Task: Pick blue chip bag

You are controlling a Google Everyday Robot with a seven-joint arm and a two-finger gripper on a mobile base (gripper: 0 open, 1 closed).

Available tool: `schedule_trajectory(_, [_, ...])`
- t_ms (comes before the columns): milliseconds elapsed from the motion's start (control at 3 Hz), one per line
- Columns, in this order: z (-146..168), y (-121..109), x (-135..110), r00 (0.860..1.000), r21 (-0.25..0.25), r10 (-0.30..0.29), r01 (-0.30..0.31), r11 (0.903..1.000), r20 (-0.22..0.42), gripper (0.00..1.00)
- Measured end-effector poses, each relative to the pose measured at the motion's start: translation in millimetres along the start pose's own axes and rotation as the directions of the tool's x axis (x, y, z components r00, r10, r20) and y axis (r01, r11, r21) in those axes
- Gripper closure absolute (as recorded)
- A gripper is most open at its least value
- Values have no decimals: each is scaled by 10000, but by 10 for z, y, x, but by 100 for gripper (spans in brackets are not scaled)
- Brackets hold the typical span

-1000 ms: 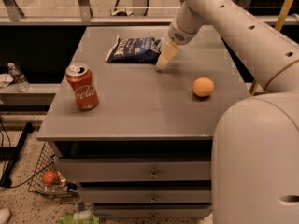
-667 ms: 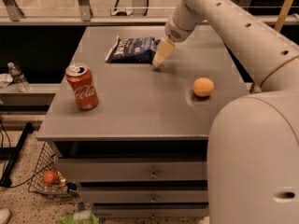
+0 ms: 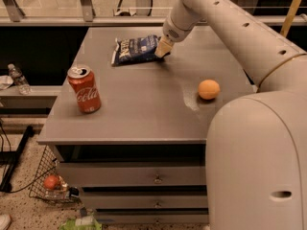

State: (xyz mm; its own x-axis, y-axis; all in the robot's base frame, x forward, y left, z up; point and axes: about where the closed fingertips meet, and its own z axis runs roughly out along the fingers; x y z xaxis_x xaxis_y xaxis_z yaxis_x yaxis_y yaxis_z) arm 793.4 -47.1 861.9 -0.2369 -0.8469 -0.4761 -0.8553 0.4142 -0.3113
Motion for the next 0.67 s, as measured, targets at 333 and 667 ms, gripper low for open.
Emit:
schedule_trajectory(333, [37, 68, -83, 9999, -165, -65, 67, 9998, 132, 72])
schedule_trajectory(667, [-94, 30, -194, 9989, 24, -303, 302, 9995, 349, 95])
